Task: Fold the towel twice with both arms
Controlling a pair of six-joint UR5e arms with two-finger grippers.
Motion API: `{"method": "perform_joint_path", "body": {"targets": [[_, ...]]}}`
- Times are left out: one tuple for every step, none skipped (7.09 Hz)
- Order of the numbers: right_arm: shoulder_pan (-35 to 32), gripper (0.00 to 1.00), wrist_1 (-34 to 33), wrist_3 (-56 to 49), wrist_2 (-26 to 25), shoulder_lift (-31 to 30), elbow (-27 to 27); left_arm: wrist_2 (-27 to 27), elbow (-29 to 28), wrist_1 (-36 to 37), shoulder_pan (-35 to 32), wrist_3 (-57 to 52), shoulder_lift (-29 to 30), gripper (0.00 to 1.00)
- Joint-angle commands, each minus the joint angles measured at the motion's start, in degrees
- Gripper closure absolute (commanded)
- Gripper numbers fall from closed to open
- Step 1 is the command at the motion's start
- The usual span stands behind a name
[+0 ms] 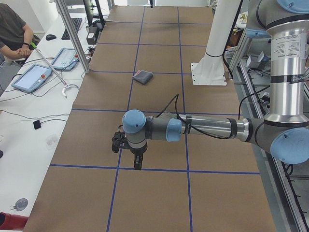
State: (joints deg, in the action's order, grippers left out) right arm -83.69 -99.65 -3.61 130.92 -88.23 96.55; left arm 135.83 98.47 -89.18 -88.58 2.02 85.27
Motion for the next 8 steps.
{"method": "perform_joint_path", "body": {"targets": [[-0.1, 0.0, -0.1, 0.3, 3.5, -0.1, 0.0, 2.5, 0.0, -0.3, -0.1, -0.1, 0.1, 0.0], [0.0, 0.0, 0.0, 0.3, 3.3, -0.1, -0.8, 2.2, 0.8, -0.5, -0.3, -0.1, -0.6, 0.0], [-0.1, 0.0, 0.0, 0.2, 3.6, 0.1, -2.1, 2.2, 0.9, -0.5, -0.3, -0.1, -1.0, 0.0], [-0.2, 0.0, 0.1, 0.3, 3.7, -0.4, -1.7, 1.6, 1.0, -0.4, -0.3, -0.3, -0.7, 0.0], [-0.2, 0.0, 0.2, 0.2, 3.0, -0.8, -1.2, 1.6, 0.8, -0.3, -0.2, -0.2, -0.2, 0.0], [-0.1, 0.0, 0.2, 0.2, 2.7, -0.8, -1.4, 1.7, 0.6, -0.3, -0.3, -0.2, -0.3, 0.0], [-0.1, 0.0, 0.2, 0.4, 2.8, -0.8, -1.5, 1.6, 0.2, -0.3, -0.2, -0.2, 0.1, 0.0], [-0.1, 0.0, 0.1, 0.4, 2.8, -0.9, -1.7, 1.7, -0.1, -0.3, -0.2, -0.2, 0.2, 0.0]]}}
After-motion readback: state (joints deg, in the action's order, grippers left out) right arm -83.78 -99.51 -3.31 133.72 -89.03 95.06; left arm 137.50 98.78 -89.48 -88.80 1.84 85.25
